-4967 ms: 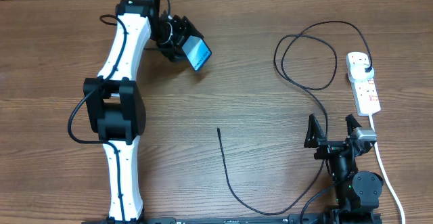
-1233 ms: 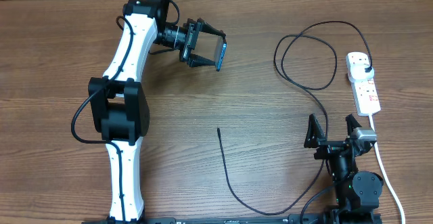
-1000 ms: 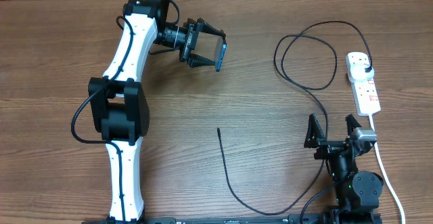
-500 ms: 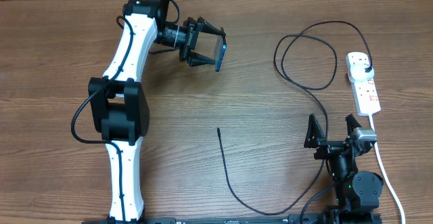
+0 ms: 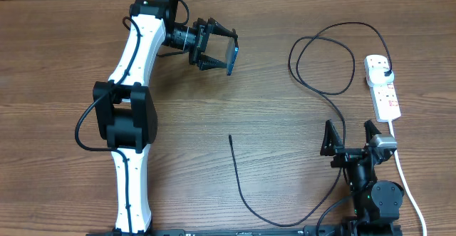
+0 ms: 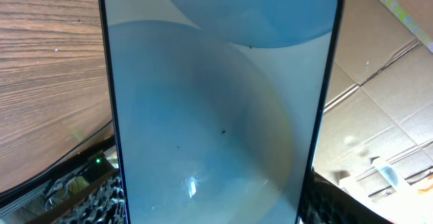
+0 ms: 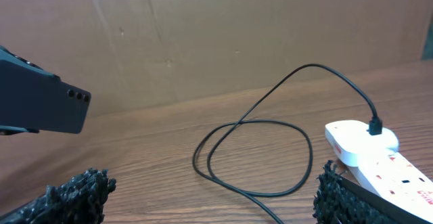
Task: Plug charger to phone and switch on socket
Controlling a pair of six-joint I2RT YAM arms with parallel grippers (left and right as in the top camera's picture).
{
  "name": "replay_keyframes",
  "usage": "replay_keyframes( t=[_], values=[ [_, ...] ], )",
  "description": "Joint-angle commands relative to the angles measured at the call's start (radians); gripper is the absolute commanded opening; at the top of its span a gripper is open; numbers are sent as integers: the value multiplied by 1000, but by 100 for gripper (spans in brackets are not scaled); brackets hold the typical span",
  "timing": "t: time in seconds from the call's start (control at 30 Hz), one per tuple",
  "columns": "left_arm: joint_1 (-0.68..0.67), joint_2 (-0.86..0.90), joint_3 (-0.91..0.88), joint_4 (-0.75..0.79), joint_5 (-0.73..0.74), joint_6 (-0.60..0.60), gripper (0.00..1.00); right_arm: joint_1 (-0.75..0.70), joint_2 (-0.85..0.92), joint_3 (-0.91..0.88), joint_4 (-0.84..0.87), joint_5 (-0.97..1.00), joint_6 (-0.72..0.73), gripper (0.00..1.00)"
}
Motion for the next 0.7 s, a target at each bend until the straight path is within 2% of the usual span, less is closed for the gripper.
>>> replay_keyframes(
  t=[0.0, 0.07, 0.33, 0.6, 0.67],
  values=[
    [2, 0, 31, 1, 28, 16, 4, 0, -11, -10, 4, -24, 84, 100],
    [2, 0, 31, 1, 28, 16, 4, 0, -11, -6, 0, -28, 132, 100],
    [2, 0, 31, 1, 23, 15, 4, 0, 98, 148, -107, -45, 133, 100],
    [-1, 0, 31, 0, -23, -13, 4, 0, 453, 379, -155, -113, 124, 100],
    [-1, 0, 31, 0, -80, -39, 4, 0, 621, 486, -194, -173, 124, 100]
  ],
)
